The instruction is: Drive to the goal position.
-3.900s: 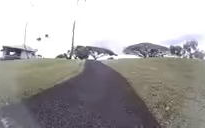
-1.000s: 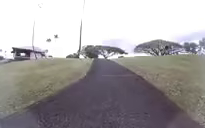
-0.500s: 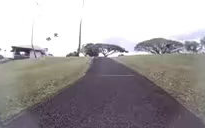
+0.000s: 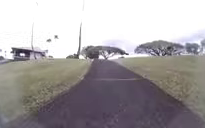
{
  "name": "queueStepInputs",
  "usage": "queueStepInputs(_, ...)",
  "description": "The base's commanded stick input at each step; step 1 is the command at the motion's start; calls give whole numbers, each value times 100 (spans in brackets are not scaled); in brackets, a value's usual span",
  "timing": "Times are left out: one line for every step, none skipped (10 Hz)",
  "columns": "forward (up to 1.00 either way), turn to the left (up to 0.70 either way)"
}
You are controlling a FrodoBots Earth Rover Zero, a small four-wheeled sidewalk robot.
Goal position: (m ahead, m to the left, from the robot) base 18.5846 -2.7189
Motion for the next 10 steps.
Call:
queueStepInputs(71,0)
queueStepInputs(71,0)
queueStepInputs(71,0)
queueStepInputs(71,0)
queueStepInputs(71,0)
queueStepInputs(71,0)
queueStepInputs(71,0)
queueStepInputs(71,0)
queueStepInputs(71,0)
queueStepInputs(71,0)
